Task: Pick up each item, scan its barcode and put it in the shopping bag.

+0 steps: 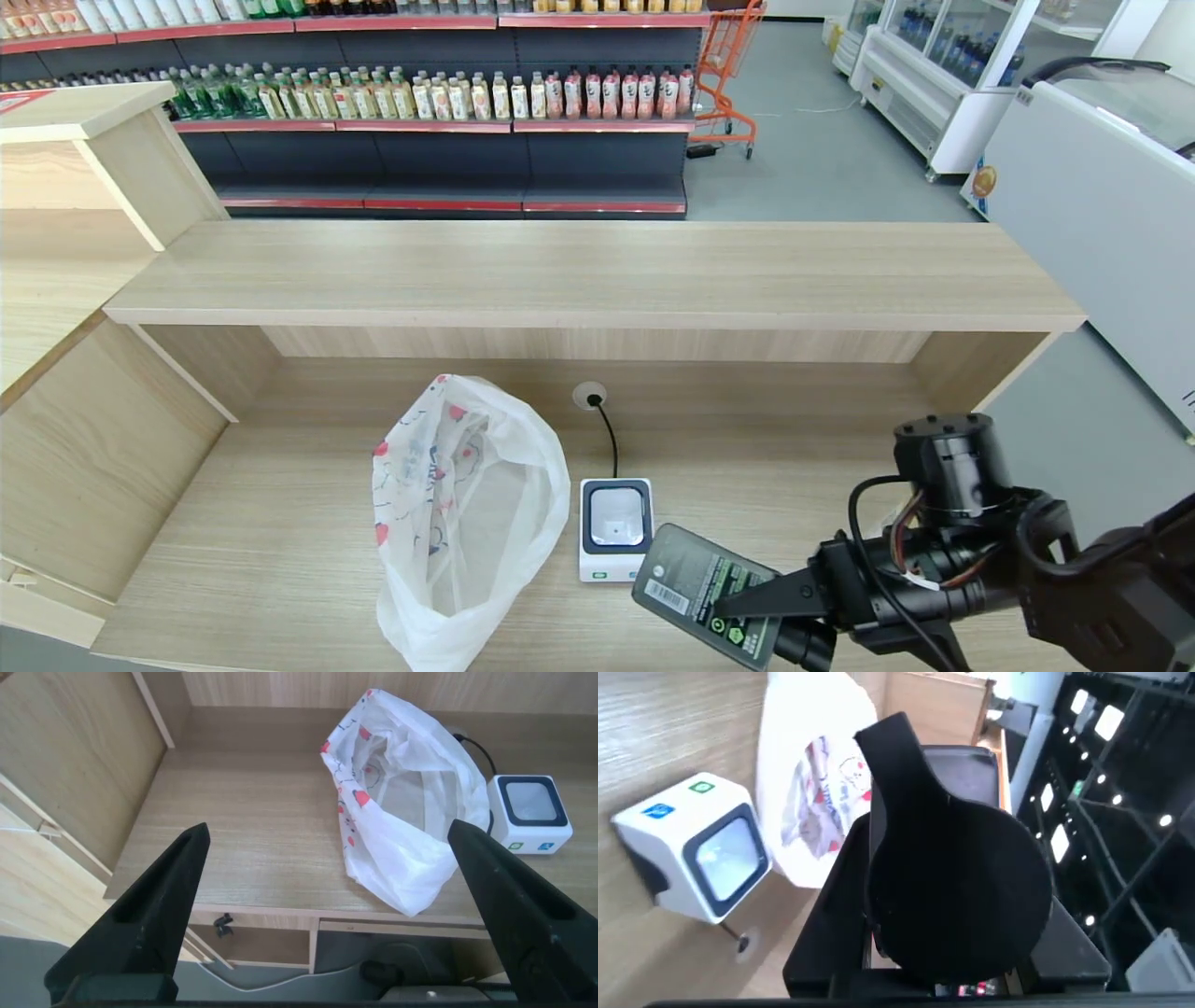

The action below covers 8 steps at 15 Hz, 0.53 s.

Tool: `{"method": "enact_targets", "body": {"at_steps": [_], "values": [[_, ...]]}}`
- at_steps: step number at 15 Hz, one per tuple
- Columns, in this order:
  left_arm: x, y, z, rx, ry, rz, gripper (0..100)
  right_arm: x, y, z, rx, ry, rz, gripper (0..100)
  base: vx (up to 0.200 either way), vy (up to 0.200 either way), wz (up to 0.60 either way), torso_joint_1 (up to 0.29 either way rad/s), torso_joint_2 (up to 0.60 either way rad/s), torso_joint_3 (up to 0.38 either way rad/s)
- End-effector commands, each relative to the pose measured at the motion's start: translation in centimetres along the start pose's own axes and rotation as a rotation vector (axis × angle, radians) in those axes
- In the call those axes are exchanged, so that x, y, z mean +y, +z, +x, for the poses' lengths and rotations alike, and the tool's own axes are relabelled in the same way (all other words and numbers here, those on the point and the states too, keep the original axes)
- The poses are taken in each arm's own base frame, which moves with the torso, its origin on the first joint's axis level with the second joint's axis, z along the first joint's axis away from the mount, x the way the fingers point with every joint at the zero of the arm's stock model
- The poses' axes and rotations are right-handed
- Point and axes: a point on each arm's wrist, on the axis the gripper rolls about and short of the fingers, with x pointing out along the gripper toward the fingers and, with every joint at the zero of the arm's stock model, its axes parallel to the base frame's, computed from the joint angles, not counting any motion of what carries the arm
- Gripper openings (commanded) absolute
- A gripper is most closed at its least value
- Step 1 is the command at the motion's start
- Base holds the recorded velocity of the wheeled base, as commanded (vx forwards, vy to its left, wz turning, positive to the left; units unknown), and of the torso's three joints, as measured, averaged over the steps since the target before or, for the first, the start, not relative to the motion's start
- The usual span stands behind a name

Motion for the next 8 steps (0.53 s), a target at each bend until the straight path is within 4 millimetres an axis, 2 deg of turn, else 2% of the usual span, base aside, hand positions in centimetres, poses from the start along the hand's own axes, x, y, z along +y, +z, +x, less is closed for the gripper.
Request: {"method": "enact_targets", "body": {"at_steps": [1, 8], "values": [[0.0, 0.0, 0.0, -0.001, 0.0, 0.0, 100, 0.6, -1.0, 2.7, -0.053, -0.031, -0.02, 0, 0.0, 0.0, 0.0, 0.0, 0.0, 0.0], [0.0, 0.0, 0.0, -0.001, 0.0, 0.0, 100, 0.0, -2.8, 3.7, -0.036, -0.059, -0.099, 0, 0.0, 0.0, 0.0, 0.0, 0.0, 0.0]]}}
